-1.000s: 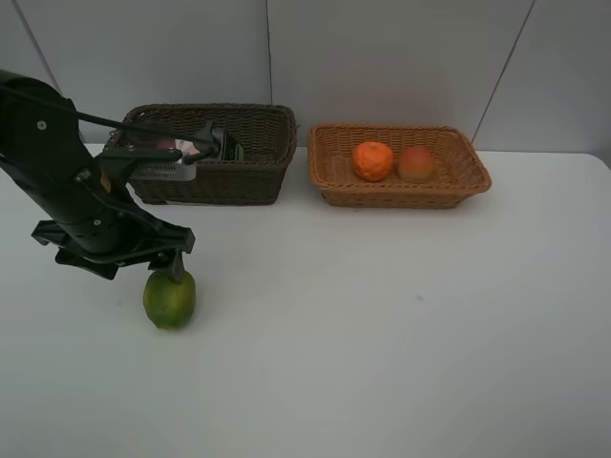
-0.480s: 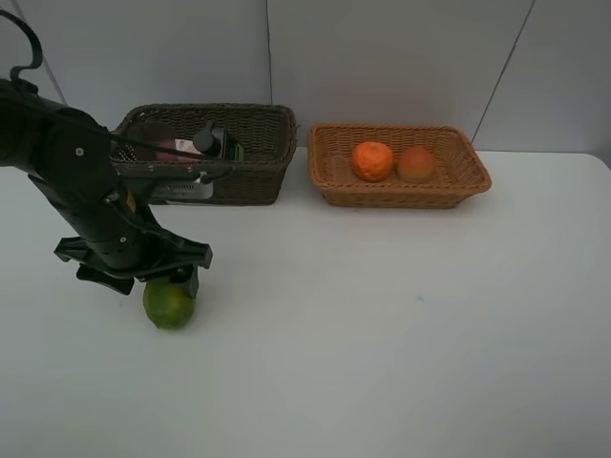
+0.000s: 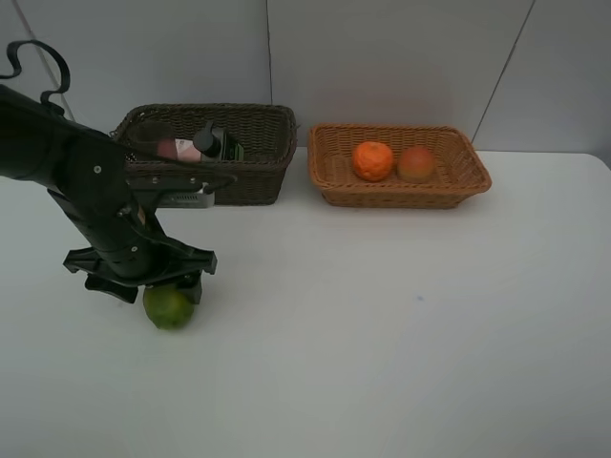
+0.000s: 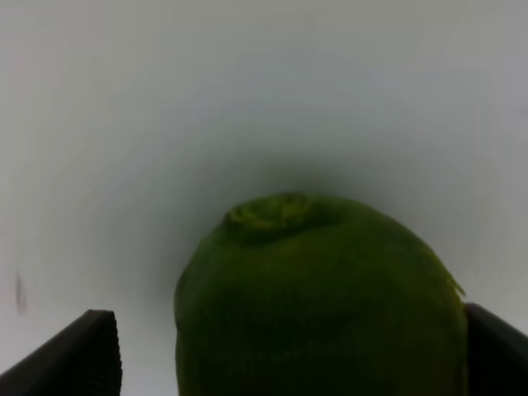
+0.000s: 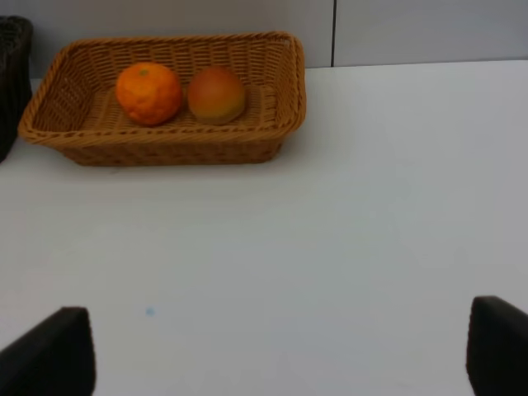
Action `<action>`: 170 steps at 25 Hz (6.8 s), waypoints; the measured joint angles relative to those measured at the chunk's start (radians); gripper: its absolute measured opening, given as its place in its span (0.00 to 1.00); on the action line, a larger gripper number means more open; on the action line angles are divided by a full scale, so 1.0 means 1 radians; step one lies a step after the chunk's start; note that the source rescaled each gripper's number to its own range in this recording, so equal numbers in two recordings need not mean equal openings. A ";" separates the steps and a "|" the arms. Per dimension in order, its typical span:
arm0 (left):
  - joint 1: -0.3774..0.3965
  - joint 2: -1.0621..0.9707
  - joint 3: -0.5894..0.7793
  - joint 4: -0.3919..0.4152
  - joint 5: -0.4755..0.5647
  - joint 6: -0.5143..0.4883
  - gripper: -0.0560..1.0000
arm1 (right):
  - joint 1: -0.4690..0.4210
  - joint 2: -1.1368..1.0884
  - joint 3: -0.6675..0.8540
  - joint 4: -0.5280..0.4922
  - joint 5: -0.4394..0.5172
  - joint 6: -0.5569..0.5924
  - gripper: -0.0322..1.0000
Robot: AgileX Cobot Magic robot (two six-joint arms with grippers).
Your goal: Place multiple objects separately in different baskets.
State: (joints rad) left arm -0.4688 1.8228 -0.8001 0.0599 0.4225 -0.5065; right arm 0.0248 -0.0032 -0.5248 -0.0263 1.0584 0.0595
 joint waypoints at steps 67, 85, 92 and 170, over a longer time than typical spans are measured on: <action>-0.253 0.363 -1.112 -0.020 0.347 0.263 0.77 | 0.000 0.000 0.000 0.000 0.000 0.000 0.96; -0.177 0.588 -1.125 0.092 -0.153 0.263 0.77 | 0.000 0.000 0.000 0.000 0.000 0.000 0.96; -0.176 0.618 -1.125 0.085 -0.167 0.263 0.77 | 0.000 0.000 0.000 0.000 0.000 0.000 0.96; 0.294 -1.809 0.292 -0.107 0.642 0.530 1.00 | 0.000 0.000 0.000 0.000 0.000 0.000 0.96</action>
State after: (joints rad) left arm -0.1751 0.0137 -0.5081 -0.0473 1.0649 0.0233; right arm 0.0248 -0.0032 -0.5248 -0.0263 1.0584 0.0595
